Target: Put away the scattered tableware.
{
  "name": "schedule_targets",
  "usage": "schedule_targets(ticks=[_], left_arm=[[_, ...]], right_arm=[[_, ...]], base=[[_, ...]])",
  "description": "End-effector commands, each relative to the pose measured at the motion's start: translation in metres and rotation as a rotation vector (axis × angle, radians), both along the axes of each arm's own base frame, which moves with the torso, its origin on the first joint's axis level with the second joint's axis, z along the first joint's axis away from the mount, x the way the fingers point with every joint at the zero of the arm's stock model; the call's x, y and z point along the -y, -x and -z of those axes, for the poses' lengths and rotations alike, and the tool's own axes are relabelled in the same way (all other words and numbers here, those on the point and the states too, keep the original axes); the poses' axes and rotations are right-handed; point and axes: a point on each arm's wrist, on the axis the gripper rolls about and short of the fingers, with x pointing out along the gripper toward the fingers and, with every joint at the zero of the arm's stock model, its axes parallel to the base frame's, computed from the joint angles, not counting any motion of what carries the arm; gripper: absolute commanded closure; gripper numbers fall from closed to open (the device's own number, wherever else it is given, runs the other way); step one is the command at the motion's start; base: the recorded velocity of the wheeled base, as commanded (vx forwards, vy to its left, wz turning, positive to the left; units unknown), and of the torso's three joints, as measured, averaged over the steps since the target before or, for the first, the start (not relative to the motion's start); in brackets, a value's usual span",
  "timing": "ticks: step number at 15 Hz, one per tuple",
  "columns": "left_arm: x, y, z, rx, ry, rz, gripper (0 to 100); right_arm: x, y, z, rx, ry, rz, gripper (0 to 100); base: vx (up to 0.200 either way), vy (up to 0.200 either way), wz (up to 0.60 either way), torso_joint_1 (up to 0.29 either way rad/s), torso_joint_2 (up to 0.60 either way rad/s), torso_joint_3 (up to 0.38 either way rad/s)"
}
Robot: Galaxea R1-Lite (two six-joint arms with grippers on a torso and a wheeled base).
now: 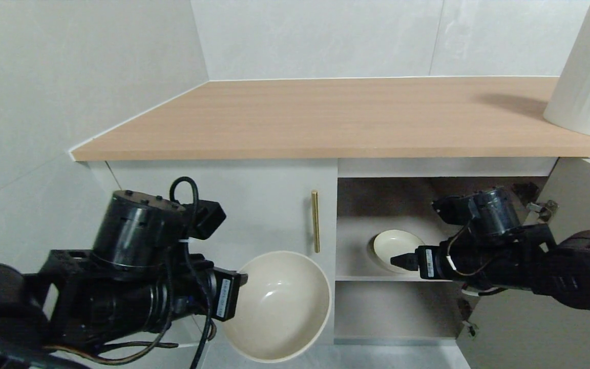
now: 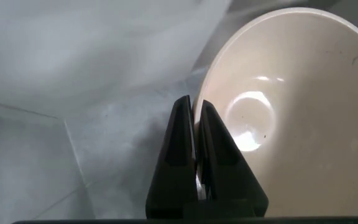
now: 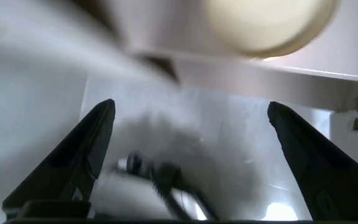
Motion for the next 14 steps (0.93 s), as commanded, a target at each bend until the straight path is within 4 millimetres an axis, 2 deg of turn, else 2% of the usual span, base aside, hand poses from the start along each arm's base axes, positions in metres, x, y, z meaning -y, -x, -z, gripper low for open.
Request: schedule_targets(ticks=[1,2,5,7,9,11,12,14], left_arm=[[0.017,-0.004,0.024,-0.064,-0.05,0.041,100],[0.024,0.0,0.028,-0.074,-0.053,0.069,100],[0.043,0.003,0.038,-0.085,-0.067,0.127,100],[0.056,0.001,0.039,-0.054,-0.046,0.153,100],[0.073,-0.003,0.057,-0.021,-0.084,0.132,100],[0.079,-0.007,0.065,0.005,-0.104,0.104,100],[0.081,-0.008,0.065,0.03,-0.09,0.094,100],[0.081,-0.008,0.06,0.047,-0.075,0.092,100]], right_arm=[[0.005,0.045,-0.045,0.071,-0.027,-0.13,0],[0.003,0.059,-0.054,0.06,-0.037,-0.18,0],[-0.013,0.082,-0.054,0.012,-0.007,-0.302,0],[-0.022,0.084,-0.049,-0.007,0.002,-0.335,0],[-0.034,0.084,-0.036,-0.049,0.029,-0.367,0],[-0.041,0.081,-0.026,-0.077,0.048,-0.377,0],[-0.045,0.077,-0.016,-0.108,0.069,-0.378,0],[-0.049,0.073,-0.011,-0.114,0.071,-0.377,0]], base=[[0.0,0.0,0.0,0.0,0.0,0.0],[0.0,0.0,0.0,0.0,0.0,0.0],[0.0,0.0,0.0,0.0,0.0,0.0],[0.0,0.0,0.0,0.0,0.0,0.0],[0.0,0.0,0.0,0.0,0.0,0.0],[0.0,0.0,0.0,0.0,0.0,0.0],[0.0,0.0,0.0,0.0,0.0,0.0],[0.0,0.0,0.0,0.0,0.0,0.0]])
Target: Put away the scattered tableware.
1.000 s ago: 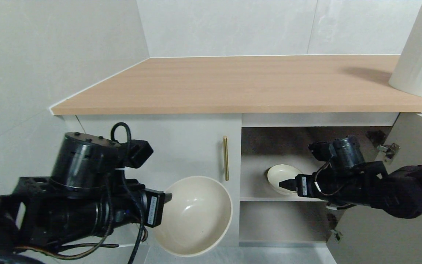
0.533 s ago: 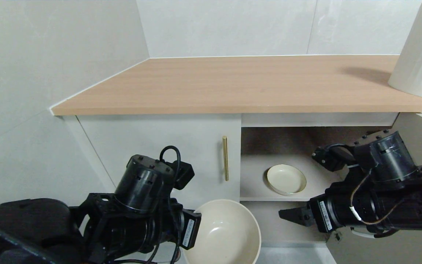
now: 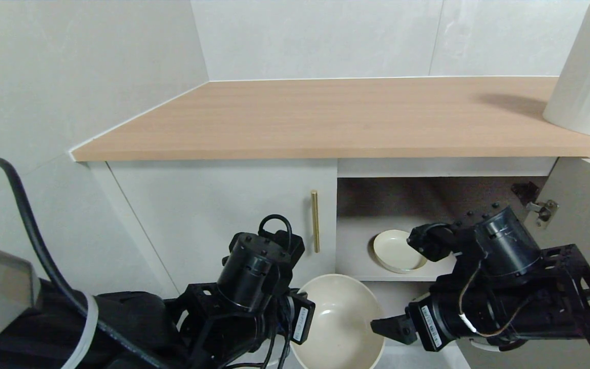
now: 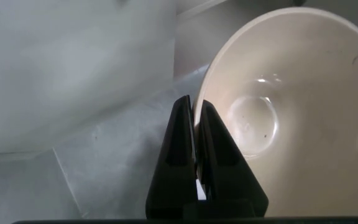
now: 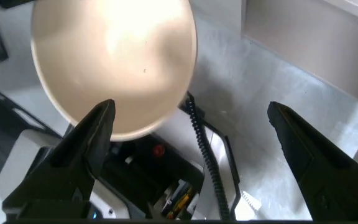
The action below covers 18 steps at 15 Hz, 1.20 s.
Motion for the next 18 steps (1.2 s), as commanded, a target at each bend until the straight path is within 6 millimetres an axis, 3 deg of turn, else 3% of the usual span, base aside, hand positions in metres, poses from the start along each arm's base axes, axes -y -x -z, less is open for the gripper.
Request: schedule_targets(ticks=[1,8,9,18], left_arm=[[0.001,0.0,0.002,-0.004,-0.003,0.002,100],[0.004,0.007,-0.008,0.009,0.035,0.01,100],[0.004,0.007,-0.007,0.008,0.034,0.01,100],[0.003,0.007,-0.005,0.003,0.026,0.011,100]], right_arm=[[-0.006,-0.006,0.013,-0.029,0.023,-0.002,0],[-0.012,-0.012,0.022,-0.028,0.027,0.01,0],[-0.013,-0.014,0.024,-0.021,0.031,0.018,100],[-0.013,-0.015,0.026,-0.02,0.033,0.02,100]], base=[[0.0,0.0,0.0,0.0,0.0,0.0],[0.0,0.0,0.0,0.0,0.0,0.0],[0.0,0.0,0.0,0.0,0.0,0.0],[0.0,0.0,0.0,0.0,0.0,0.0]])
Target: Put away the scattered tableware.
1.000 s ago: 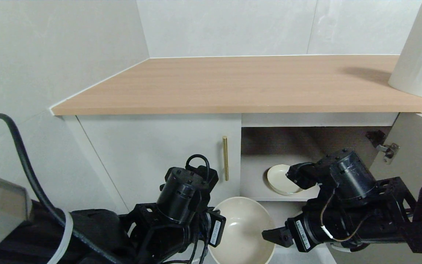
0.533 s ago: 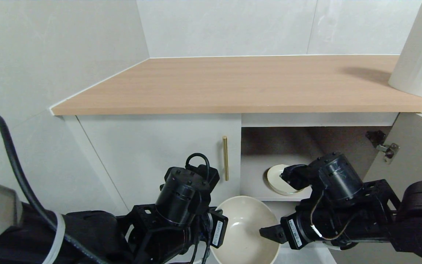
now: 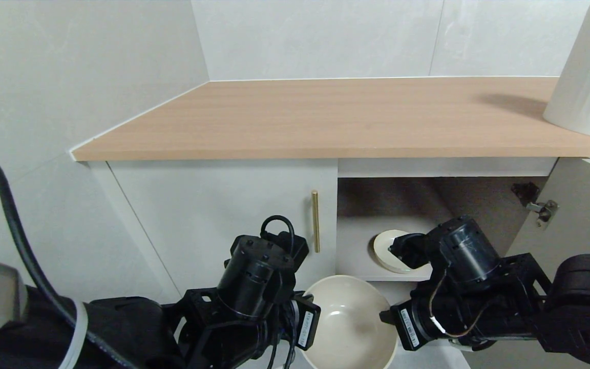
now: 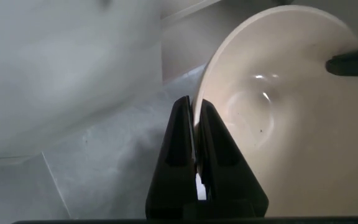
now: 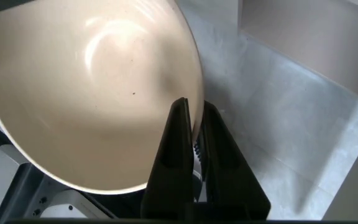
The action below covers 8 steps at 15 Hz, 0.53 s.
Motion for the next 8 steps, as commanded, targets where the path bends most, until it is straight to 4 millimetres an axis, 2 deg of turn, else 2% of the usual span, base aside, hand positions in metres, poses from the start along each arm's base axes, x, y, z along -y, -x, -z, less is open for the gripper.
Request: schedule_targets(ticks=[1,3,4,8], left_arm=[[-0.0004,0.0004,-0.0003,0.001,-0.001,-0.002,100],[-0.0009,0.0008,0.0004,-0.001,-0.003,-0.002,100],[-0.001,0.0009,-0.0001,0.001,-0.003,-0.001,0],[-0.0019,0.001,-0.0047,0.022,0.001,-0.02,0]], right_arm=[[0.0,0.0,0.0007,-0.002,0.001,-0.001,100],[-0.0001,0.0006,0.0011,-0.005,0.004,-0.003,100],[-0.0002,0.0005,0.001,-0.004,0.002,-0.003,100],[0.0,0.0013,0.0026,-0.009,0.008,-0.004,100]], base=[[0.0,0.0,0.0,0.0,0.0,0.0],[0.0,0.0,0.0,0.0,0.0,0.0],[0.0,0.0,0.0,0.0,0.0,0.0],[0.0,0.0,0.0,0.0,0.0,0.0]])
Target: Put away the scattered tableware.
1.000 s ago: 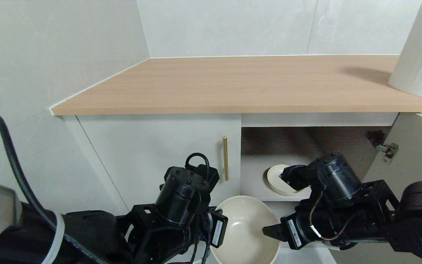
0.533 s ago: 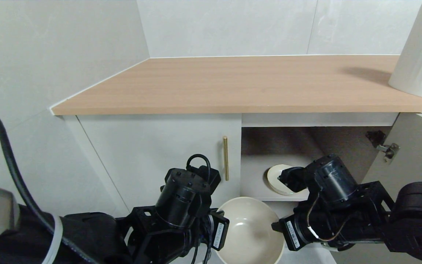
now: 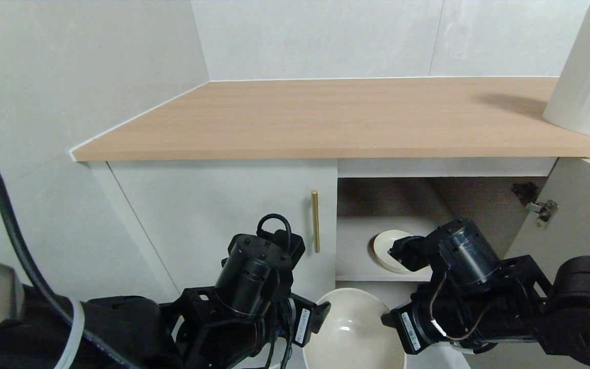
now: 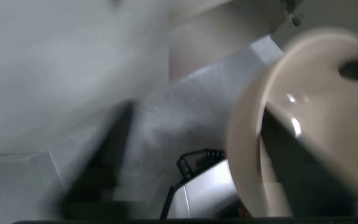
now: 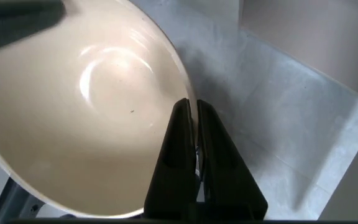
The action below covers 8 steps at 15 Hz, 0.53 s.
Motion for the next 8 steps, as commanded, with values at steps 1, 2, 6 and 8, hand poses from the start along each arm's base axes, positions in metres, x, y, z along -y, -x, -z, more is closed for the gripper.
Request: schedule_targets(ticks=[1,2,6,8], left_arm=[[-0.001,0.001,-0.004,0.009,0.011,0.0,0],[-0.001,0.001,-0.007,0.018,0.019,-0.001,0],[-0.004,0.002,-0.012,0.03,0.031,-0.006,0],[-0.004,0.003,-0.015,0.036,0.036,-0.01,0]], right_arm=[[0.0,-0.001,0.001,0.0,0.001,0.002,100],[0.0,-0.003,0.004,-0.003,0.012,0.017,100],[0.02,-0.029,0.002,-0.006,-0.008,0.165,100],[0.037,-0.05,-0.006,0.002,-0.054,0.307,100]], base=[[0.0,0.0,0.0,0.0,0.0,0.0],[0.0,0.0,0.0,0.0,0.0,0.0],[0.0,0.0,0.0,0.0,0.0,0.0],[0.0,0.0,0.0,0.0,0.0,0.0]])
